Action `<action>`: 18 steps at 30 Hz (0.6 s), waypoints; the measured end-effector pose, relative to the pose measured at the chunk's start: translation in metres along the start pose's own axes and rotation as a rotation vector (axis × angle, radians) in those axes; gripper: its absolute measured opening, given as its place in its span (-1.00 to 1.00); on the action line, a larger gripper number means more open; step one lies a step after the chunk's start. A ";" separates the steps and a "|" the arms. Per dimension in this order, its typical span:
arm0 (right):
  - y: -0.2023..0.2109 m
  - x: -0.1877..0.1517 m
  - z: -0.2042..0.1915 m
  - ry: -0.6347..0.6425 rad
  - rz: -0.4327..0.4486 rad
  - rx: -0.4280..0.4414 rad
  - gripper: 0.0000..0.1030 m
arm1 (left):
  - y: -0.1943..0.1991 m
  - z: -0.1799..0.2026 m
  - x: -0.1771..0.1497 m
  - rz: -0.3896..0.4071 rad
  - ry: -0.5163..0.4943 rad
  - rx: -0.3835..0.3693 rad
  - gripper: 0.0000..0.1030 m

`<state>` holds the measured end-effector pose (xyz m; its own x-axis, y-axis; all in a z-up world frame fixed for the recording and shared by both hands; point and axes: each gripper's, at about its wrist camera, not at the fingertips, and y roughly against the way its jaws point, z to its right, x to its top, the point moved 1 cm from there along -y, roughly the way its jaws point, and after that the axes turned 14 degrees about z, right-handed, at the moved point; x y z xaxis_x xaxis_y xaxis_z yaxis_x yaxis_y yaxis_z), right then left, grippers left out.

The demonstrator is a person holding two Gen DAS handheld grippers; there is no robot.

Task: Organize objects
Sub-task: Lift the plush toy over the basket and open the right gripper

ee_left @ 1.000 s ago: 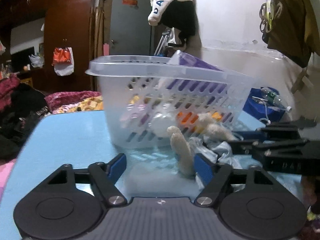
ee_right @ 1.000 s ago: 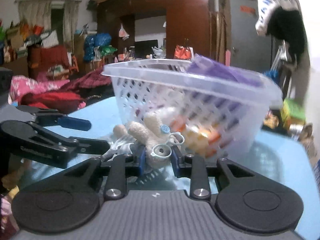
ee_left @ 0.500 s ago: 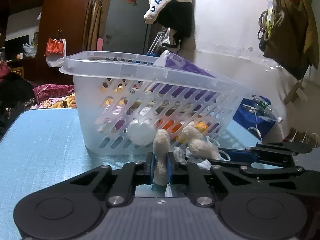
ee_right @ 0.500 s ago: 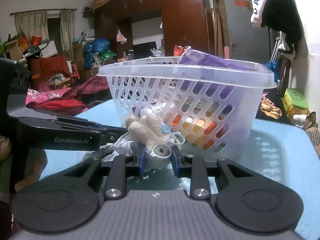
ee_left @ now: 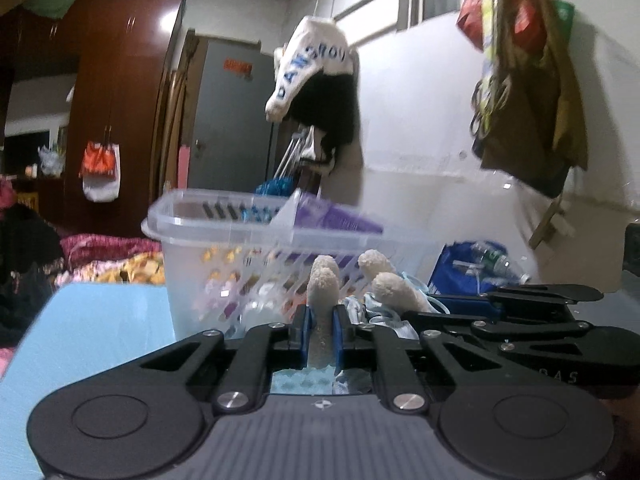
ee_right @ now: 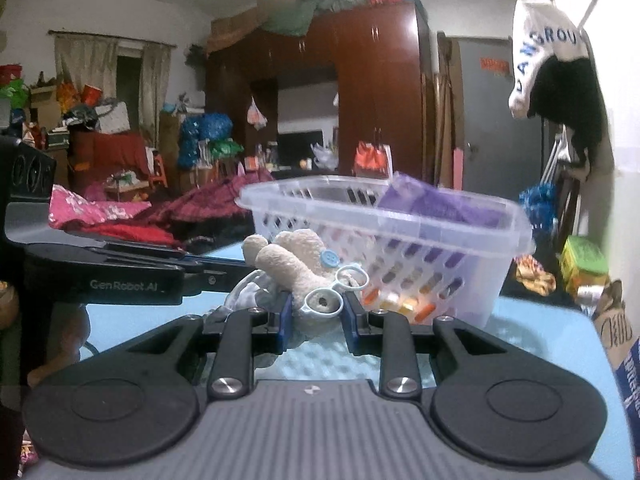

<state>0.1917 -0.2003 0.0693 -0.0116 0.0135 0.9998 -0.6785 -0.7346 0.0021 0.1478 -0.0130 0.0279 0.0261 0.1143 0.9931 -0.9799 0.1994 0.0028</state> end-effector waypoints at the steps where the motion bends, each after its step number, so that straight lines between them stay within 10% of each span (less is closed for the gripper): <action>1: 0.003 0.004 -0.002 0.005 0.013 0.003 -0.43 | 0.005 0.001 0.004 0.016 0.001 -0.003 -0.72; 11: -0.027 0.097 0.005 0.056 0.126 0.048 -0.43 | -0.014 0.005 0.101 0.166 -0.057 0.048 -0.72; 18: -0.130 0.117 0.037 0.004 0.040 0.028 -0.43 | -0.106 -0.047 0.119 0.034 -0.019 0.168 -0.71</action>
<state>0.3058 -0.1278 0.1869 -0.0408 -0.0136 0.9991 -0.6570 -0.7530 -0.0371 0.2639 0.0254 0.1405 -0.0101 0.0992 0.9950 -0.9995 0.0297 -0.0131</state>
